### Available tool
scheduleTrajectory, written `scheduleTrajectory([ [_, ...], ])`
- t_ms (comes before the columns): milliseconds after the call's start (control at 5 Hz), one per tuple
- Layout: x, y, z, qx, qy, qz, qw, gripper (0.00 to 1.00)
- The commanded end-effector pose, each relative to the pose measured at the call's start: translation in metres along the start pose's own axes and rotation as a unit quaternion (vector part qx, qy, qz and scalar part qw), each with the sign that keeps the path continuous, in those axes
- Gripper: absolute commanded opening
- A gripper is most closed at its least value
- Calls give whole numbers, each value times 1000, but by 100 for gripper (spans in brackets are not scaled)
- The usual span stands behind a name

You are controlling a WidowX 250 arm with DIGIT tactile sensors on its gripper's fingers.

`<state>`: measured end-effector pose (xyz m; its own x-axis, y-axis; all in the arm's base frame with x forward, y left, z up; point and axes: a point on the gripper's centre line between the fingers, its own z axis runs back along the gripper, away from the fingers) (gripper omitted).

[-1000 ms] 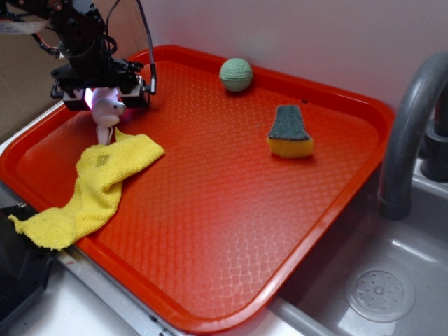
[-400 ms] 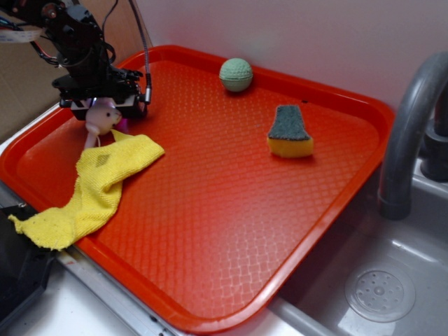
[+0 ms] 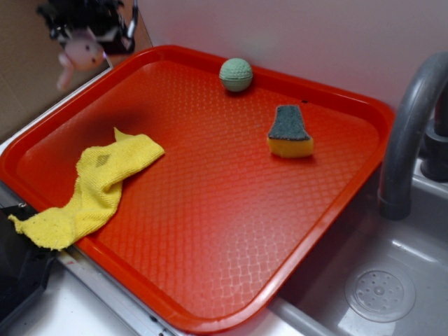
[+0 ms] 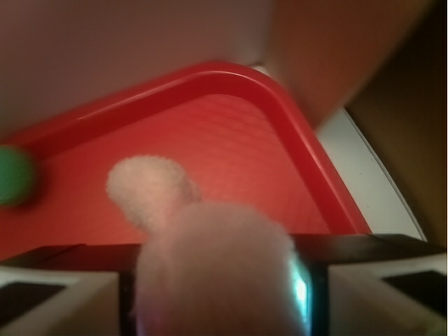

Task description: Grab the pink bunny.

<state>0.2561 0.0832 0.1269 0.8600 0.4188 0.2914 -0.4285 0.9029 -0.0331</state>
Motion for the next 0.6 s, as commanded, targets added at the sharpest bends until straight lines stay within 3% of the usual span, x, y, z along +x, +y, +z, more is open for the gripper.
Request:
scheduleTrajectory([
  [0, -1, -56, 103, -103, 27, -118, 987, 0],
  [200, -14, -72, 130, -124, 36, -133, 983, 0],
  [400, -14, -70, 122, -137, 69, -130, 980, 0],
])
